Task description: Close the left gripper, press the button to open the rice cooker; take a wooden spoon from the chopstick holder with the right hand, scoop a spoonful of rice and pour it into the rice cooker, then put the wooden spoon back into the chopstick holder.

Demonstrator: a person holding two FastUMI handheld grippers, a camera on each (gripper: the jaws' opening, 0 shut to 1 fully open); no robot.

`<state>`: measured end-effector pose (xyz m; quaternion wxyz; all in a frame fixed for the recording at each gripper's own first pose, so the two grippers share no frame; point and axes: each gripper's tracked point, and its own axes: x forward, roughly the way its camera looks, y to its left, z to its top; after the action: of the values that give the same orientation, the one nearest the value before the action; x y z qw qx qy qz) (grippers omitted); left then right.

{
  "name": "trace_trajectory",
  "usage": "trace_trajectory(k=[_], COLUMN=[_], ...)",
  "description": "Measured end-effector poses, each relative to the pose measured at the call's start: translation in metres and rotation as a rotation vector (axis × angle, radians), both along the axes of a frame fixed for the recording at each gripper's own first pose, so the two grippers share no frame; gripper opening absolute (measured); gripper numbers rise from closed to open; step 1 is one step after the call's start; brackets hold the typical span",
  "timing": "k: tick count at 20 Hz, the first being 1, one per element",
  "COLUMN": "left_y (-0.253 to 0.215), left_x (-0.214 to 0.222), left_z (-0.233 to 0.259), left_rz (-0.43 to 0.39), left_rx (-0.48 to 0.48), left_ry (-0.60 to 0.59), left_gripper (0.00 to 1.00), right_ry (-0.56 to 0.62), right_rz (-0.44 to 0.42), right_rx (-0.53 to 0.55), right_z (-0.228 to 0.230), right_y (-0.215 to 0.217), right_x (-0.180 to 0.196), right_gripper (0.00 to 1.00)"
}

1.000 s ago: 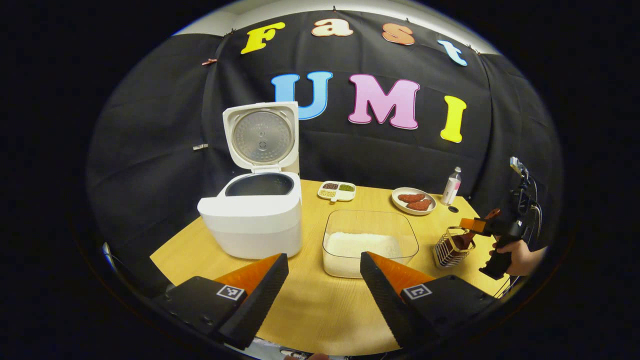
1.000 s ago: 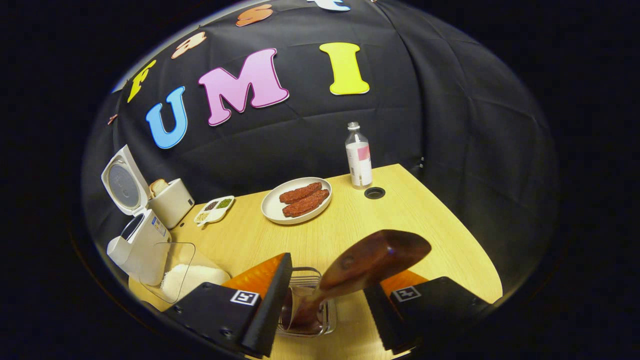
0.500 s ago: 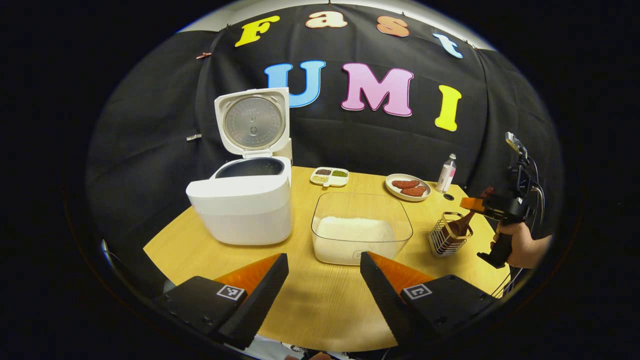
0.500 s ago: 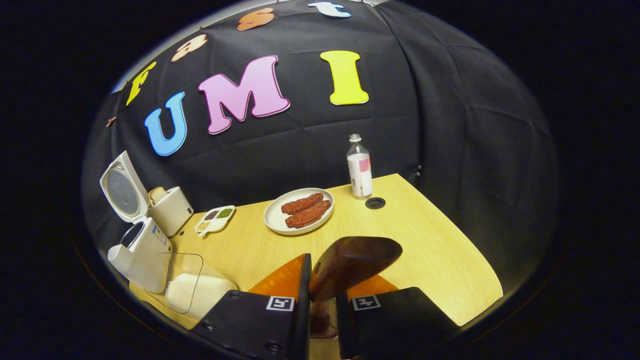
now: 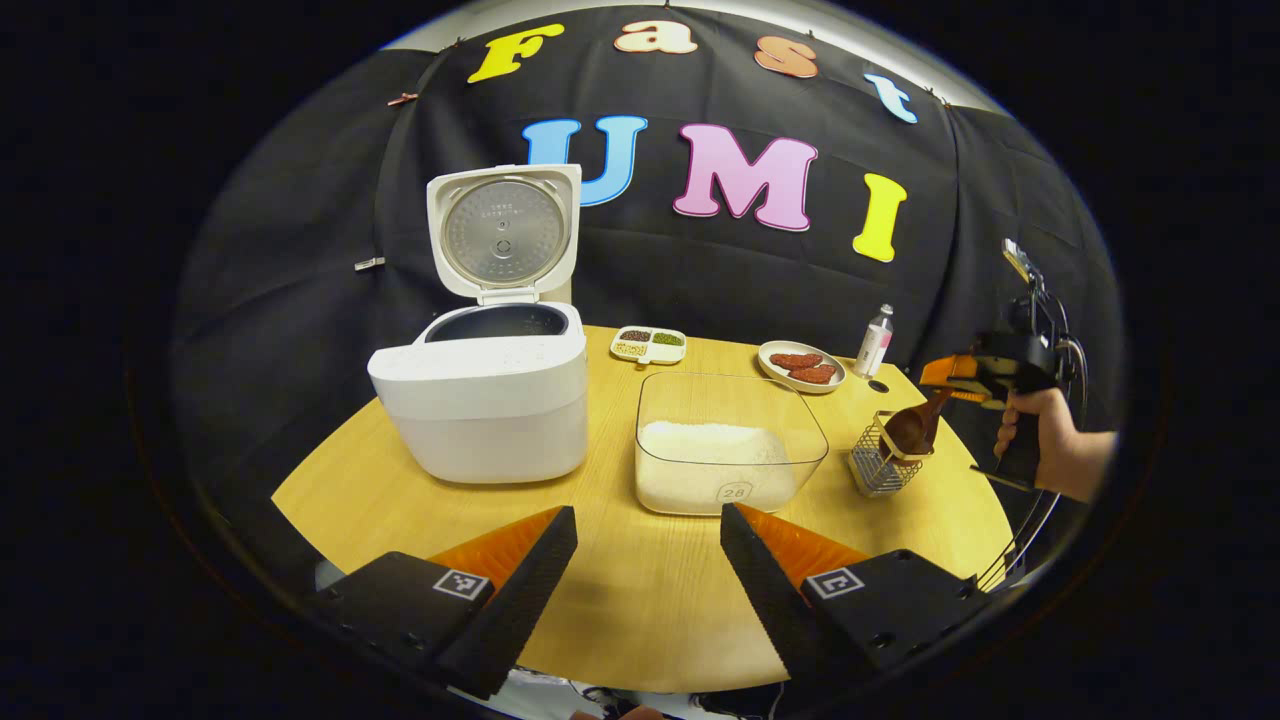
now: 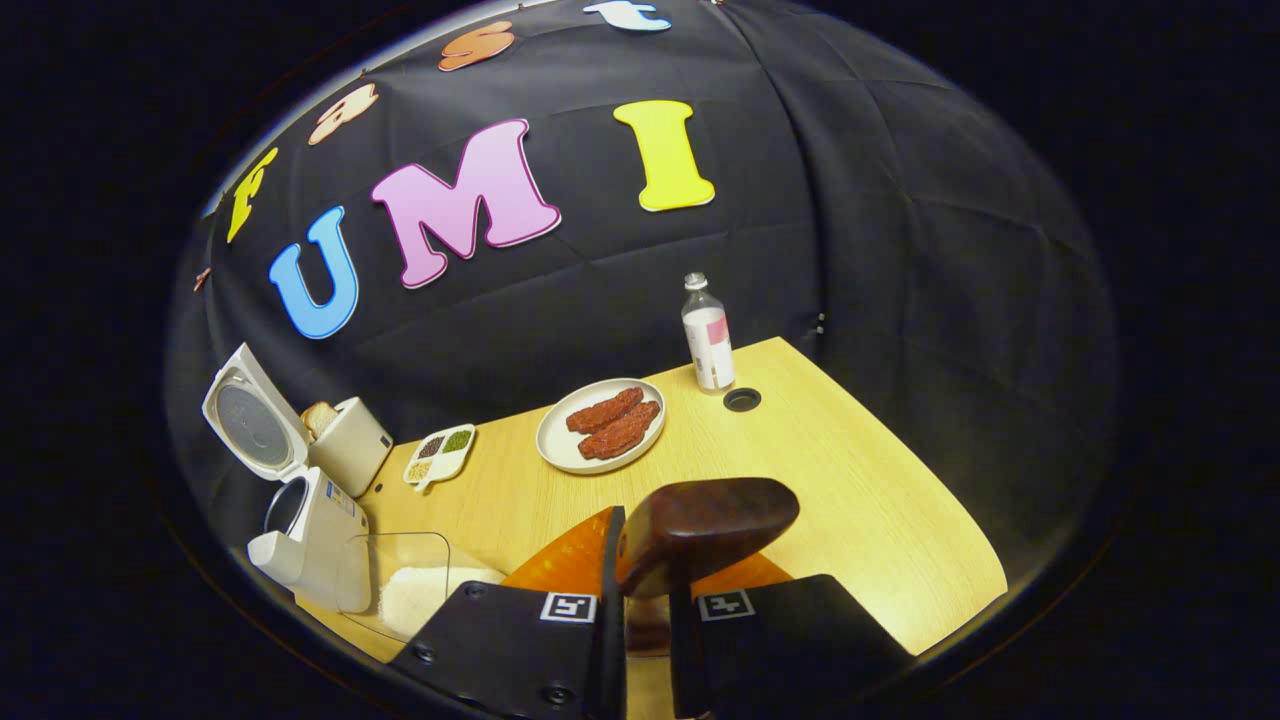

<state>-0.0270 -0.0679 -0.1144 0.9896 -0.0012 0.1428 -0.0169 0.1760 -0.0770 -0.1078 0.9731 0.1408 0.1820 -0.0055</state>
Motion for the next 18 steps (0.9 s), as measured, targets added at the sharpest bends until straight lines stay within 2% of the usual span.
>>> trace_trajectory(k=[3, 8, 9, 10, 11, 14, 18], left_y=[0.026, 0.075, 0.082, 0.091, 0.100, 0.134, 0.160], left_x=[0.004, 0.004, 0.004, 0.005, 0.007, 0.010, 0.006], left_z=[0.017, 0.022, 0.026, 0.030, 0.035, 0.039, 0.032], left_rz=[-0.032, -0.057, -0.070, -0.080, -0.084, -0.066, -0.045], left_rx=[0.015, -0.031, -0.040, -0.041, -0.036, -0.026, -0.070], left_ry=[-0.055, -0.084, -0.091, -0.103, -0.114, -0.139, -0.130], left_gripper=[0.99, 0.99, 0.98, 0.96, 0.96, 0.96, 0.96], right_ry=[-0.033, -0.086, -0.092, -0.104, -0.116, -0.148, -0.169], right_rz=[-0.028, -0.035, -0.030, -0.021, -0.011, 0.022, 0.070], right_rx=[-0.024, -0.045, -0.060, -0.070, -0.076, -0.070, -0.071], right_z=[0.031, 0.073, 0.078, 0.085, 0.090, 0.106, 0.107], right_y=[0.005, 0.043, 0.054, 0.066, 0.079, 0.118, 0.161], right_x=[-0.012, -0.032, -0.036, -0.040, -0.042, -0.048, -0.047], right_gripper=[0.22, 0.22, 0.22, 0.17, 0.22, 0.22, 0.22])
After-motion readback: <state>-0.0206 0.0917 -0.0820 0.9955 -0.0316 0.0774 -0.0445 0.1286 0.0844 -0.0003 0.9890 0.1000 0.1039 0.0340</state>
